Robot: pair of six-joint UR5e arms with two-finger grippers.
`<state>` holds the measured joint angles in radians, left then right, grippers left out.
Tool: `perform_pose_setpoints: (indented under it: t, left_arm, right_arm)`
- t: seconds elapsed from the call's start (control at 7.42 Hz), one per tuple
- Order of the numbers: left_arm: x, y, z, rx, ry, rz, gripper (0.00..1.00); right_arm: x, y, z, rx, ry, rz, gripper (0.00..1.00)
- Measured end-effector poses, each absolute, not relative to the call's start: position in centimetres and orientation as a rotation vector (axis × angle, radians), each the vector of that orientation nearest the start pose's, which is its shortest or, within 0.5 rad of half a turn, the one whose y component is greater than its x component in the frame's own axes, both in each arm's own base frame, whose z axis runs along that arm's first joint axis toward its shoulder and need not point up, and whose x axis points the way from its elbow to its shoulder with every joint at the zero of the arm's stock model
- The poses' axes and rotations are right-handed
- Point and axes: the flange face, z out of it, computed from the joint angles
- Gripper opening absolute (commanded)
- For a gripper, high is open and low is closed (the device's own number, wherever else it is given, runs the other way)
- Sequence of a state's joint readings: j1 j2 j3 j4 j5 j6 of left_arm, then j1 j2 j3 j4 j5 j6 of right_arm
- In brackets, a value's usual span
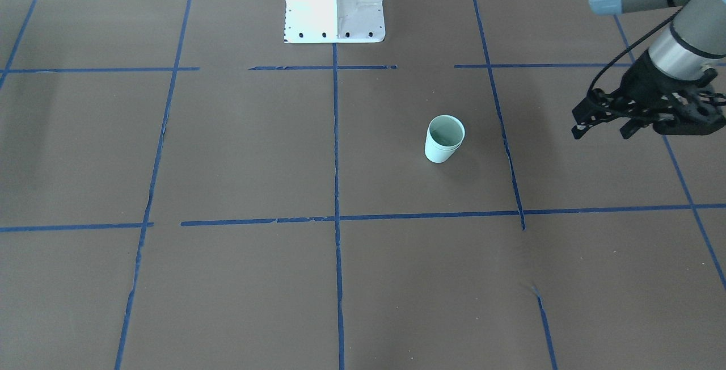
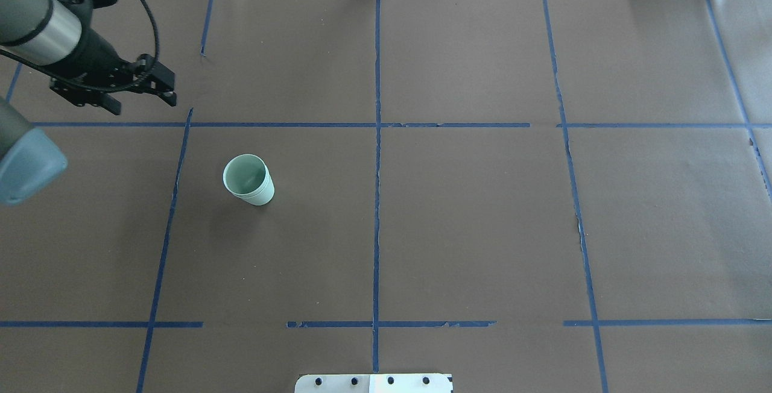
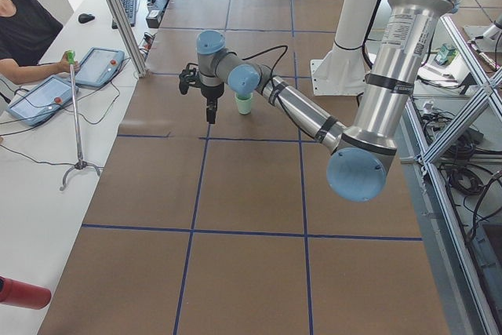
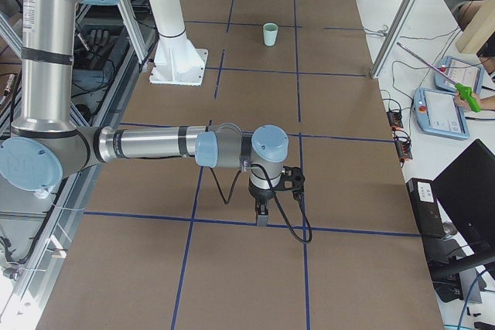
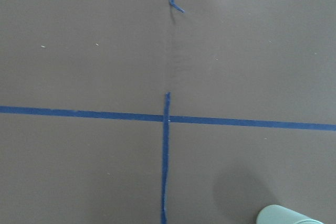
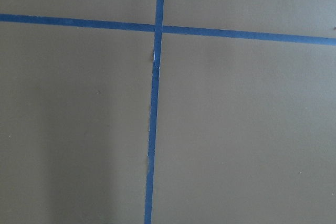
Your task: Stack cups
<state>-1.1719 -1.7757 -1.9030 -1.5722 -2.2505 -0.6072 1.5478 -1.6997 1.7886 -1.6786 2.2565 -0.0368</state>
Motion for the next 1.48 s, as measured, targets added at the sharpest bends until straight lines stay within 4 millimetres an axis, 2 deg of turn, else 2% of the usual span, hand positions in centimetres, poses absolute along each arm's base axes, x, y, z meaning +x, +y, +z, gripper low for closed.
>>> perform_pose_setpoints:
  t: [0.4, 0.67, 0.81, 0.94, 1.21, 1.48]
  left_arm:
    - [4.0, -53.1, 50.4, 0.174, 0.724, 0.137, 1.0]
    - [-2.6, -52.7, 57.8, 0.139, 0.691, 0.145, 1.0]
    - [-4.3, -52.3, 60.9, 0.102, 0.688, 0.123, 1.0]
    - [-5.1, -51.8, 62.9, 0.073, 0.687, 0.106, 1.0]
    - [-5.5, -51.2, 64.5, 0.046, 0.688, 0.092, 1.0]
    - [-5.3, -50.7, 64.9, 0.035, 0.722, 0.087, 1.0]
  right_arm:
    - [6.0, -43.6, 62.8, -0.014, -0.686, -0.051, 1.0]
    - [6.0, -43.6, 62.8, -0.014, -0.686, -0.051, 1.0]
    - [6.0, -43.6, 62.8, -0.014, -0.686, -0.051, 1.0]
    - [6.0, -43.6, 62.8, -0.014, -0.686, -0.051, 1.0]
    - [6.0, -43.6, 62.8, -0.014, -0.686, -0.051, 1.0]
    - [6.0, -43.6, 62.8, -0.013, -0.686, -0.051, 1.0]
